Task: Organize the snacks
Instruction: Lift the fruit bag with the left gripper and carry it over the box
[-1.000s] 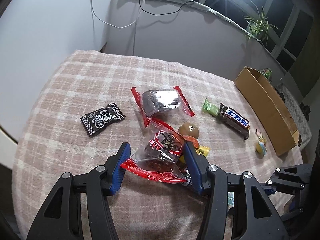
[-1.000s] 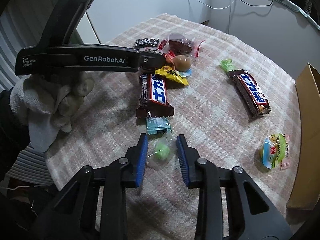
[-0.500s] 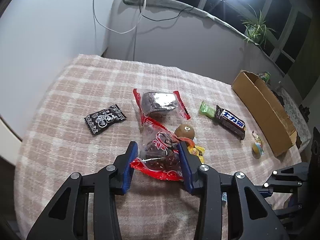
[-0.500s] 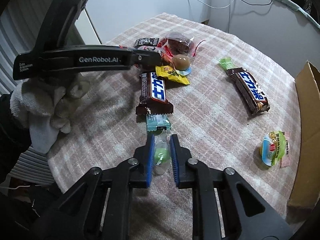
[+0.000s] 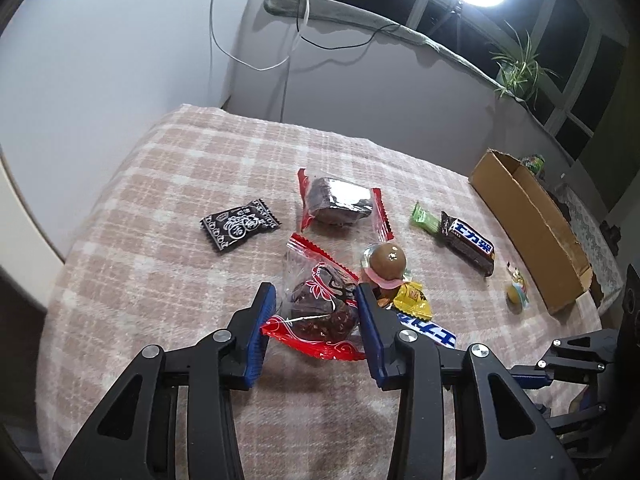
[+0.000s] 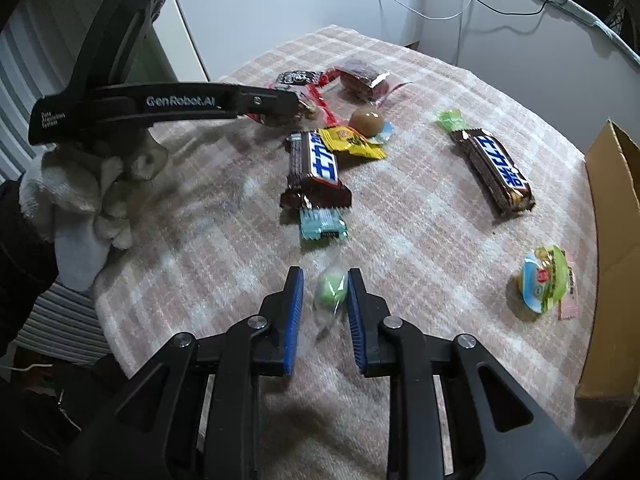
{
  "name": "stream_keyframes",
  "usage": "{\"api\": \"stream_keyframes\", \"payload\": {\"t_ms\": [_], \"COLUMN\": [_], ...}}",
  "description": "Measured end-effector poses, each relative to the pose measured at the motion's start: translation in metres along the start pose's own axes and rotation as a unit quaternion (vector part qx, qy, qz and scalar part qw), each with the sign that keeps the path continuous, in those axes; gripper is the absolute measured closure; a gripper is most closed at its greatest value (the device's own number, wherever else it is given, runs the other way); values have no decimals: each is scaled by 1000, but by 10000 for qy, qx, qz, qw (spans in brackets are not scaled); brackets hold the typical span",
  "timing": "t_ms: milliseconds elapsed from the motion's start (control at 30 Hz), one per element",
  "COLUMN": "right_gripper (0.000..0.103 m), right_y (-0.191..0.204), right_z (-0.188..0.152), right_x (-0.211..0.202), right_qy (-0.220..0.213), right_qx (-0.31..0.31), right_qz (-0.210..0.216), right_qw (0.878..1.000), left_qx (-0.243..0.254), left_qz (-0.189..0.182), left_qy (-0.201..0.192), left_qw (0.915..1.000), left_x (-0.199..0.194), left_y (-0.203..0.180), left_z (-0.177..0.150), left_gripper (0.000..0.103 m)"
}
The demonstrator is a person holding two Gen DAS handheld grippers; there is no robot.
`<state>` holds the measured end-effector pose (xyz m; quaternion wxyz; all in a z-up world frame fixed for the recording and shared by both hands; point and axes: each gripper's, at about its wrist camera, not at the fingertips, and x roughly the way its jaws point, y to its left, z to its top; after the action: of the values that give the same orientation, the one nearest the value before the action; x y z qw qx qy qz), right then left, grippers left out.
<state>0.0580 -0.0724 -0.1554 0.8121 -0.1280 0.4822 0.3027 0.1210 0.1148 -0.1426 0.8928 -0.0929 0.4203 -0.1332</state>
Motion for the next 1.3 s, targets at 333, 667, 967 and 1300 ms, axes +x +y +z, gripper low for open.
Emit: {"api": "stream_keyframes", "payload": {"t_ms": [333, 667, 967, 1300], "right_gripper": [89, 89, 89, 89], "right_y": [-7, -24, -65, -134], "right_z": [-2, -4, -14, -36], "right_x": [-13, -52, -97, -138], "right_qy": [-138, -552, -973, -1288], "right_qx": [126, 328, 700, 1263], "right_qz": [25, 23, -211, -682], "right_qw": [9998, 9979, 9926, 9812], "left_qx": [-164, -52, 289, 725], "left_qz": [-33, -200, -574, -1111], "left_qy": [-202, -516, -666, -605], "left_qw": [9997, 9985, 9957, 9893], "left_x": [-21, -53, -54, -23], "left_y": [0, -29, -85, -165], "left_z": [-5, 0, 17, 36], "left_gripper": [64, 64, 64, 64]}}
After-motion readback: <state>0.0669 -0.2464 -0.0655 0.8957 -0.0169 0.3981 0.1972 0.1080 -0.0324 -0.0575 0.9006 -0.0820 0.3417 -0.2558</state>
